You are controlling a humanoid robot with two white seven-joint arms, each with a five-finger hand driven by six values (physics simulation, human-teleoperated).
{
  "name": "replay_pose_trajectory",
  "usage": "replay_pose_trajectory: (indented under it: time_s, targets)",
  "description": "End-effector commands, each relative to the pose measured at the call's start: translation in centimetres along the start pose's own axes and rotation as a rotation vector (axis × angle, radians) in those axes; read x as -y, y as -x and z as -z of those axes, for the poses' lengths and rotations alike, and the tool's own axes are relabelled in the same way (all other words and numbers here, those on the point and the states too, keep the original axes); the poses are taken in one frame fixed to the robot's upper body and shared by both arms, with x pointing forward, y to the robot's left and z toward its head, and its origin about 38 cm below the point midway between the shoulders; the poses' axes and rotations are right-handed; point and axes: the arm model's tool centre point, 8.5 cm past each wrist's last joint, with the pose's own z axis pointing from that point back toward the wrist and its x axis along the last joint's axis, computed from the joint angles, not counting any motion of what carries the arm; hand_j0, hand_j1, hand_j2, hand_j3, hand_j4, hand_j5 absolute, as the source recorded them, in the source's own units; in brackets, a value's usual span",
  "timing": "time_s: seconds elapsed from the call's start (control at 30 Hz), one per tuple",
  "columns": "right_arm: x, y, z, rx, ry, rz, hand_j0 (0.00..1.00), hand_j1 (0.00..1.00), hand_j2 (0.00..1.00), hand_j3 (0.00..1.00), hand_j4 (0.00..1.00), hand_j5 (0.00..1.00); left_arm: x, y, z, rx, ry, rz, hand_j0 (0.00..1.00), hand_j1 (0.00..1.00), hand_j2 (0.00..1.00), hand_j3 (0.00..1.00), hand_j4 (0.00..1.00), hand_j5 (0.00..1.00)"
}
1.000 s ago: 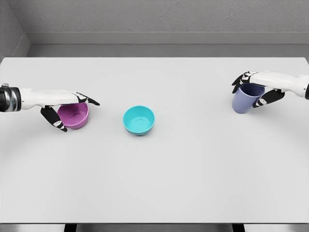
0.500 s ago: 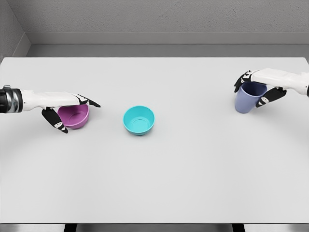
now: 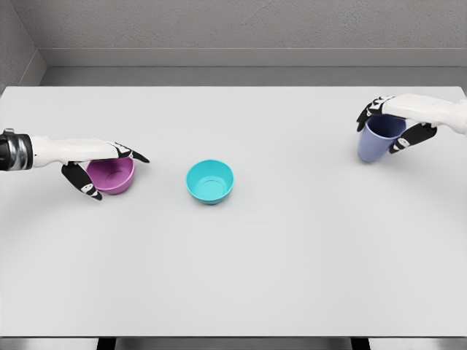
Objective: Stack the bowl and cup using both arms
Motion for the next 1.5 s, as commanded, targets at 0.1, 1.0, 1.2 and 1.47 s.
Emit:
replay_pose_trajectory:
  time_s: [0.1, 1.0, 1.2, 1.47]
  targets:
    - [0.6, -0.1, -0.3, 0.002, 0.012, -0.005, 0.58, 0.58, 0.58, 0.58, 0.58, 0.58, 0.0, 0.1, 0.0, -0.005, 0.001, 0.003, 0.82, 0.82, 0.82, 0.82, 0.82, 0.82]
    - [1.7, -0.1, -2.1, -0.01, 0.034, -0.031, 0.57, 0.57, 0.57, 0.57, 0.57, 0.57, -1.5, -0.6, 0.3, 0.009, -0.018, 0.028, 0.78, 0.78, 0.78, 0.78, 0.78, 0.78]
    - [2.0, -0.5, -2.0, 0.0, 0.036, -0.04, 0.57, 0.57, 0.57, 0.57, 0.57, 0.57, -2.4, -1.1, 0.6, 0.022, -0.025, 0.046, 0.78, 0.78, 0.78, 0.78, 0.78, 0.78]
    - [2.3, -0.8, -1.9, 0.012, 0.067, -0.036, 0.56, 0.56, 0.56, 0.56, 0.56, 0.56, -3.6, -1.9, 0.8, 0.039, -0.04, 0.071, 0.78, 0.78, 0.78, 0.78, 0.78, 0.78]
